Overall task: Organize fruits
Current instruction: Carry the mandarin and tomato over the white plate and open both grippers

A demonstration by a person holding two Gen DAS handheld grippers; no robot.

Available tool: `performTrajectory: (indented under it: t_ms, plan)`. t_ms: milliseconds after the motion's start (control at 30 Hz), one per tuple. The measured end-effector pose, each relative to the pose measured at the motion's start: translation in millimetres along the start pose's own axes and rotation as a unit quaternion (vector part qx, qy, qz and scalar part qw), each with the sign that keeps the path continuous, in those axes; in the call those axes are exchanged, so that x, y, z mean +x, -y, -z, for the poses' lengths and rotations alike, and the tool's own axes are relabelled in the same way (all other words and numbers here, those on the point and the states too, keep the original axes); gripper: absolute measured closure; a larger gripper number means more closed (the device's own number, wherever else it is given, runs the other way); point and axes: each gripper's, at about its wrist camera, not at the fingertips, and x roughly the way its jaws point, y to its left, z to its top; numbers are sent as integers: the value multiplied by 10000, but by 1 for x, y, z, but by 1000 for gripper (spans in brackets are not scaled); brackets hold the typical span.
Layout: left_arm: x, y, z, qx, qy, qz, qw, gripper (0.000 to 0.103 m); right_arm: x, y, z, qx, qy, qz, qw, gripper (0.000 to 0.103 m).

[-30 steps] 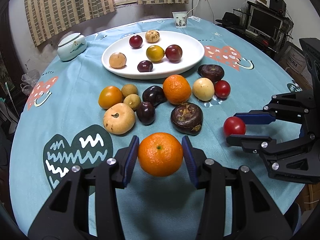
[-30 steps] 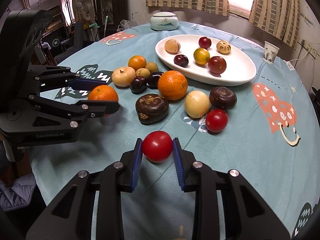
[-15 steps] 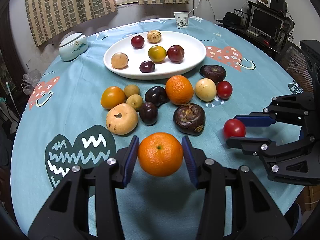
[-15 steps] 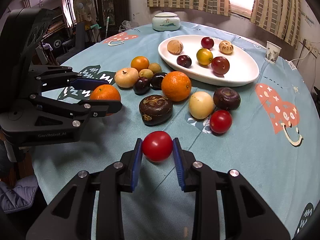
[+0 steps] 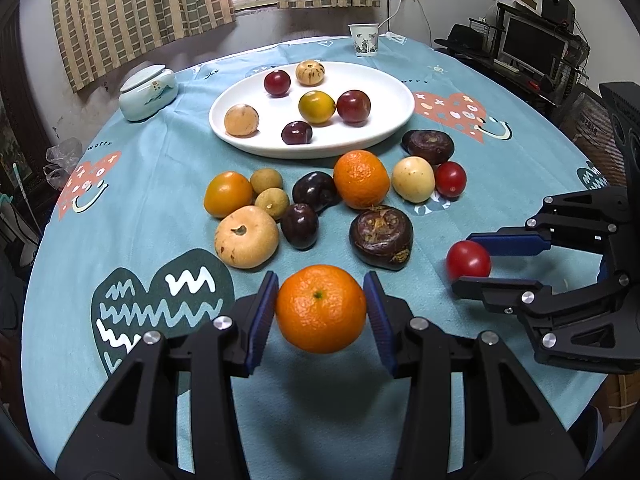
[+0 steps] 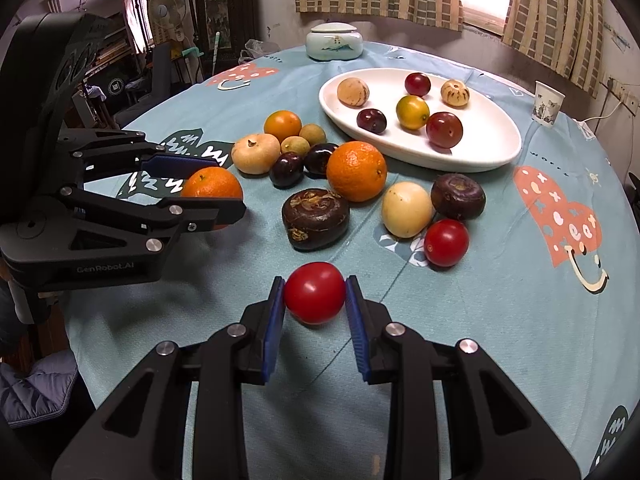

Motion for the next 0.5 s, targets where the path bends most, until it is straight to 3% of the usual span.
performTrajectory:
  t_ms: [500]
  plan:
    - [-2, -1, 1, 2, 13, -24, 10000, 58, 0, -2, 0, -25, -18, -5, 10000, 72]
